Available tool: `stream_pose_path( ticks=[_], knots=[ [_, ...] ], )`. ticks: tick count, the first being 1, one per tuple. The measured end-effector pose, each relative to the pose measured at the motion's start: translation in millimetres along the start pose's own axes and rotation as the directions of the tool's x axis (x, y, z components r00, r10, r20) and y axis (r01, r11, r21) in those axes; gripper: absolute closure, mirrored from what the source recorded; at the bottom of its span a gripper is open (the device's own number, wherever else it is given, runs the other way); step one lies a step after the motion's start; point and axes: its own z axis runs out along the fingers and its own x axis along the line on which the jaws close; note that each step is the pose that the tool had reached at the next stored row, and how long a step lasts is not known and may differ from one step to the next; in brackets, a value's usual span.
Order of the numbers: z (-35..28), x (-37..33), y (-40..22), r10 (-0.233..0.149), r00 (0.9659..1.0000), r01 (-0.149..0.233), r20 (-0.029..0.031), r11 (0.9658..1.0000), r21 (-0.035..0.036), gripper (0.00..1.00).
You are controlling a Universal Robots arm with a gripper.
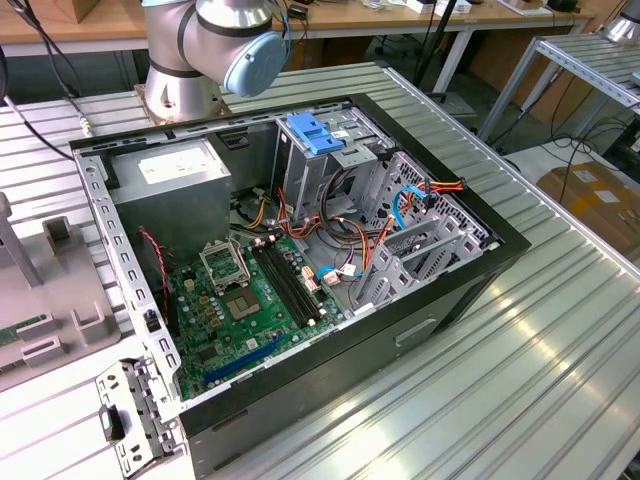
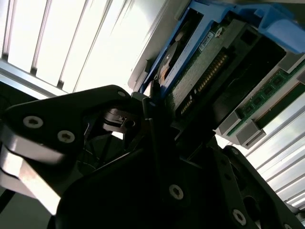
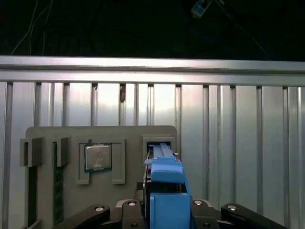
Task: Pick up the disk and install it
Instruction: 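Pick up the disk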
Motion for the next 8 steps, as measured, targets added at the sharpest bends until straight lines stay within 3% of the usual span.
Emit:
stream_pose_path(
  ticks=[8],
  knots=[
    [-5.8, -0.2, 0.3, 0.0, 1.0, 0.0, 0.0, 1.0, 0.0, 0.64]
  ],
)
